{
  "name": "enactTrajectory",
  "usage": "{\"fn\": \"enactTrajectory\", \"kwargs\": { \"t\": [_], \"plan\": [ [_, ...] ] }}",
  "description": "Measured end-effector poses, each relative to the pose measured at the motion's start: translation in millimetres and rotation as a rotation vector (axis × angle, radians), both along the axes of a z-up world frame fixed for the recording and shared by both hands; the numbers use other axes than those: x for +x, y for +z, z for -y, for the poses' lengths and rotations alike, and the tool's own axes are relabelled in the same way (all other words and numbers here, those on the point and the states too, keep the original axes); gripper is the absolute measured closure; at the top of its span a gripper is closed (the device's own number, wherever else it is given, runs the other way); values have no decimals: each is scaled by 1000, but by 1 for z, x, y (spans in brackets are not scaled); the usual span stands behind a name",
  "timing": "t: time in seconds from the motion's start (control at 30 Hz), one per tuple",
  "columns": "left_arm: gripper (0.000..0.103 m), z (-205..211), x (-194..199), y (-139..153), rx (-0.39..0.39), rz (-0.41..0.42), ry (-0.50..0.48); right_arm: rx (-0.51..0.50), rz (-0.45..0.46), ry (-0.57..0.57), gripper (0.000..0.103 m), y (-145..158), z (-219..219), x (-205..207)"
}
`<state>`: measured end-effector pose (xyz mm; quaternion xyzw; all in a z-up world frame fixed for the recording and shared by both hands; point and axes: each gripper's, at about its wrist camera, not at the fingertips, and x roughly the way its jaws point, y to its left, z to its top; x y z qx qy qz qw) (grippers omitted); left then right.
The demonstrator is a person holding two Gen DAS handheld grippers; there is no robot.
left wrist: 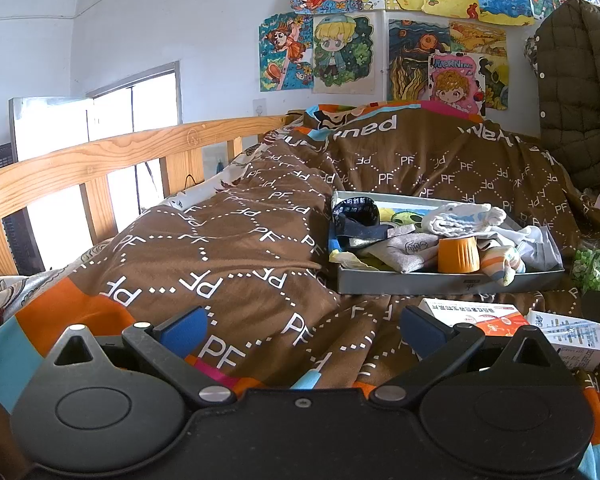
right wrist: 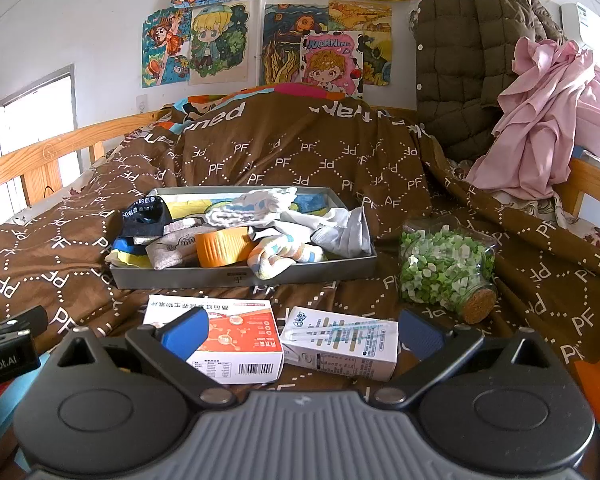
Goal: Organize soft objects
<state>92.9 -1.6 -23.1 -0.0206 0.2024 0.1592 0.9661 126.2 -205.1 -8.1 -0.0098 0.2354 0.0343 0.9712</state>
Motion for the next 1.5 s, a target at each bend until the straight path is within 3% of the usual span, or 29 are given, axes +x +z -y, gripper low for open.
{"fn": "enactTrajectory", "kwargs": {
  "t": [1.5],
  "plan": [
    [1, -5, -3, -2, -1, -1, 17, 0, -3, 0, 0, 0, -1, 0]
  ]
}}
